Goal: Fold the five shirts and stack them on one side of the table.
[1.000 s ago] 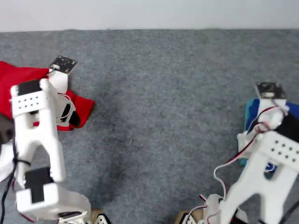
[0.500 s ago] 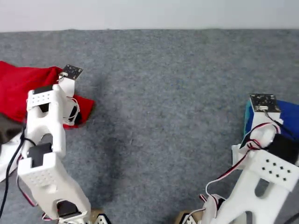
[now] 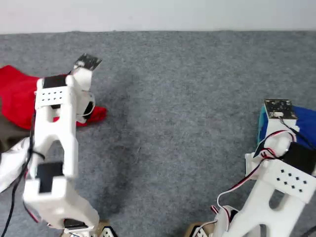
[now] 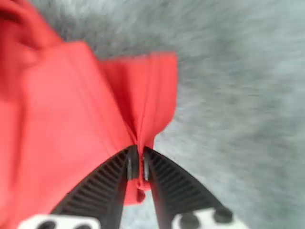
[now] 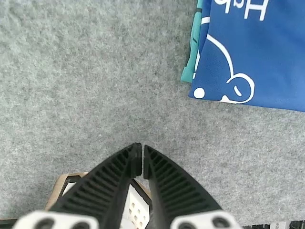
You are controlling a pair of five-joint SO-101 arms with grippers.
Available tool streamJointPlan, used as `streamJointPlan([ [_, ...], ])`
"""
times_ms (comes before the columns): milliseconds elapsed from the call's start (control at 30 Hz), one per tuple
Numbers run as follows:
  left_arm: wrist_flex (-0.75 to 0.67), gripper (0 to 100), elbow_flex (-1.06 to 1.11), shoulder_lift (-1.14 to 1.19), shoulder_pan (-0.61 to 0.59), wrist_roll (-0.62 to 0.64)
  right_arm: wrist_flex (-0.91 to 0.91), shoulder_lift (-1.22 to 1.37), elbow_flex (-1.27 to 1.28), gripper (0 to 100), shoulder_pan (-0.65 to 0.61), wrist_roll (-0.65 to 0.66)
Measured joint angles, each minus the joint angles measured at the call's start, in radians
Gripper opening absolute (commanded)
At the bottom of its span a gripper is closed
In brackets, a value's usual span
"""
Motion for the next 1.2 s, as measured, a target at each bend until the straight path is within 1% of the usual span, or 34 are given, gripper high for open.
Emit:
streamJointPlan([
  [133, 0.112, 1, -0.005, -0.245, 0.15, 0.052, 0.0, 0.0, 0.0, 0.9, 0.0, 0.0],
  [233, 0.172, 1, -0.005, -0.422, 0.29, 0.064, 0.0, 0.0, 0.0, 0.9, 0.0, 0.0],
  [333, 0.229, 1, -0.006, -0.54, 0.407, 0.064, 0.0, 0.0, 0.0, 0.9, 0.0, 0.0],
  [400, 0.239, 1, -0.005, -0.586, 0.448, 0.066, 0.0, 0.0, 0.0, 0.9, 0.0, 0.0],
  [567, 0.242, 2, 0.032, -0.649, 0.5, 0.066, 0.0, 0.0, 0.0, 0.9, 0.0, 0.0],
  [667, 0.242, 9, 0.038, -0.657, 0.531, 0.066, 0.0, 0.0, 0.0, 0.9, 0.0, 0.0],
  [767, 0.242, 18, 0.038, -0.657, 0.516, 0.066, 0.0, 0.0, 0.0, 0.9, 0.0, 0.0],
  [867, 0.242, 20, 0.038, -0.657, 0.456, 0.068, 0.0, 0.0, 0.0, 0.9, -0.002, 0.0],
  [967, 0.242, 22, 0.052, -0.657, 0.354, 0.068, 0.0, 0.0, 0.0, 0.9, -0.023, 0.0],
  [1067, 0.242, 22, 0.104, -0.657, 0.224, 0.052, 0.0, 0.0, 0.0, 0.9, -0.077, 0.0],
  [1200, 0.242, 19, 0.275, -0.657, 0.061, -0.068, 0.0, 0.0, 0.0, 0.9, -0.206, 0.0],
])
